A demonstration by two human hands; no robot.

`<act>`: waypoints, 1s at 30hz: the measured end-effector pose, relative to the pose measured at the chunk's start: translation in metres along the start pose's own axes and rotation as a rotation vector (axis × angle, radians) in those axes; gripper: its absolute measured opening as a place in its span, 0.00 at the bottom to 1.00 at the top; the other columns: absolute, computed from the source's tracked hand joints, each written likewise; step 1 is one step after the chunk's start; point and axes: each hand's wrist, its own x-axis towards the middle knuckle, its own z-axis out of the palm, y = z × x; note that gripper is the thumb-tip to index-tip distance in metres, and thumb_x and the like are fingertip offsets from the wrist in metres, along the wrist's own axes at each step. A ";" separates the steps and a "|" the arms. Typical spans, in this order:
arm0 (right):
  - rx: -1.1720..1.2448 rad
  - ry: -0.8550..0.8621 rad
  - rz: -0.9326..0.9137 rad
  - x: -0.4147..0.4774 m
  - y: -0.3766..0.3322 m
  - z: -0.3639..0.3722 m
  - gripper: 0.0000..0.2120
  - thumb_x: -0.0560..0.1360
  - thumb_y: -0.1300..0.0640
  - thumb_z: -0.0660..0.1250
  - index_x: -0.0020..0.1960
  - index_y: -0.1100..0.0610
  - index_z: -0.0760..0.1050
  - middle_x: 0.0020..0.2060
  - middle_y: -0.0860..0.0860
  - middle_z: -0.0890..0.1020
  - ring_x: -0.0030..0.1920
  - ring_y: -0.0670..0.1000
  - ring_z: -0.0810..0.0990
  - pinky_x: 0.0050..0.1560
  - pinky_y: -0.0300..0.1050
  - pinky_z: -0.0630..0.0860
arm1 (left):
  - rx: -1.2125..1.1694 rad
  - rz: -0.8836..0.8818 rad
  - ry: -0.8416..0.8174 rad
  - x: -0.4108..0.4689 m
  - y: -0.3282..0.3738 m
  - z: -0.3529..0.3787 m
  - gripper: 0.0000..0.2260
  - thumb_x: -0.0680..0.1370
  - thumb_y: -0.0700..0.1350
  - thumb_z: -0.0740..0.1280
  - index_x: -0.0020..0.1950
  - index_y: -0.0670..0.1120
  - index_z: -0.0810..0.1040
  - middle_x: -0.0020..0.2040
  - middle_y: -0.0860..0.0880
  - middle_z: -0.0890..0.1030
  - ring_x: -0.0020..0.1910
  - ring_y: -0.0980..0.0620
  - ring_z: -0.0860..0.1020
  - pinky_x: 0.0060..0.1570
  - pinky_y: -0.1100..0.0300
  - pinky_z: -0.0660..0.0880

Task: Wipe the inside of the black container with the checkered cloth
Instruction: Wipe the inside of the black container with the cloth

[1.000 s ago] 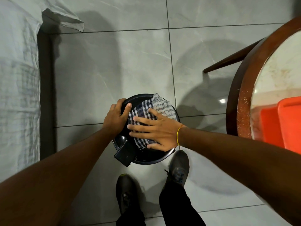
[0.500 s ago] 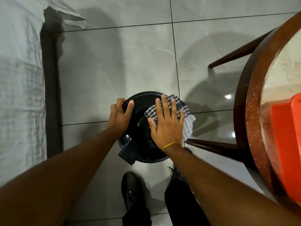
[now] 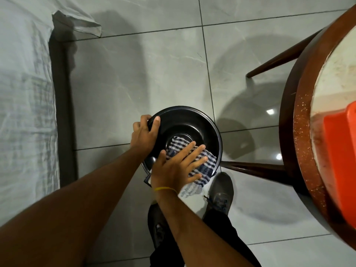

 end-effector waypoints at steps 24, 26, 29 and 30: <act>-0.629 -0.047 -1.511 0.096 0.084 -0.018 0.37 0.88 0.40 0.57 0.91 0.50 0.45 0.90 0.48 0.45 0.90 0.58 0.47 0.81 0.79 0.47 | -0.909 -0.520 0.026 -0.121 -0.062 0.048 0.25 0.83 0.54 0.51 0.39 0.41 0.79 0.30 0.40 0.77 0.23 0.48 0.72 0.26 0.61 0.64; -0.614 -0.052 -1.490 0.096 0.081 -0.018 0.37 0.88 0.41 0.56 0.91 0.50 0.45 0.90 0.47 0.45 0.90 0.57 0.48 0.81 0.78 0.46 | -0.905 -0.501 -0.013 -0.120 -0.065 0.044 0.26 0.84 0.54 0.49 0.41 0.40 0.80 0.32 0.38 0.77 0.25 0.47 0.72 0.27 0.60 0.63; -0.603 -0.060 -1.447 0.096 0.071 -0.019 0.36 0.88 0.42 0.56 0.91 0.49 0.45 0.90 0.47 0.47 0.90 0.57 0.49 0.81 0.77 0.47 | -0.913 -0.500 -0.022 -0.119 -0.064 0.043 0.26 0.85 0.53 0.48 0.43 0.39 0.79 0.34 0.37 0.77 0.26 0.46 0.72 0.29 0.60 0.62; -0.588 -0.065 -1.419 0.096 0.065 -0.020 0.35 0.89 0.42 0.55 0.91 0.49 0.46 0.90 0.47 0.48 0.90 0.56 0.50 0.81 0.78 0.48 | -0.917 -0.501 -0.013 -0.118 -0.063 0.044 0.26 0.85 0.52 0.49 0.43 0.39 0.79 0.34 0.37 0.76 0.26 0.46 0.71 0.29 0.60 0.62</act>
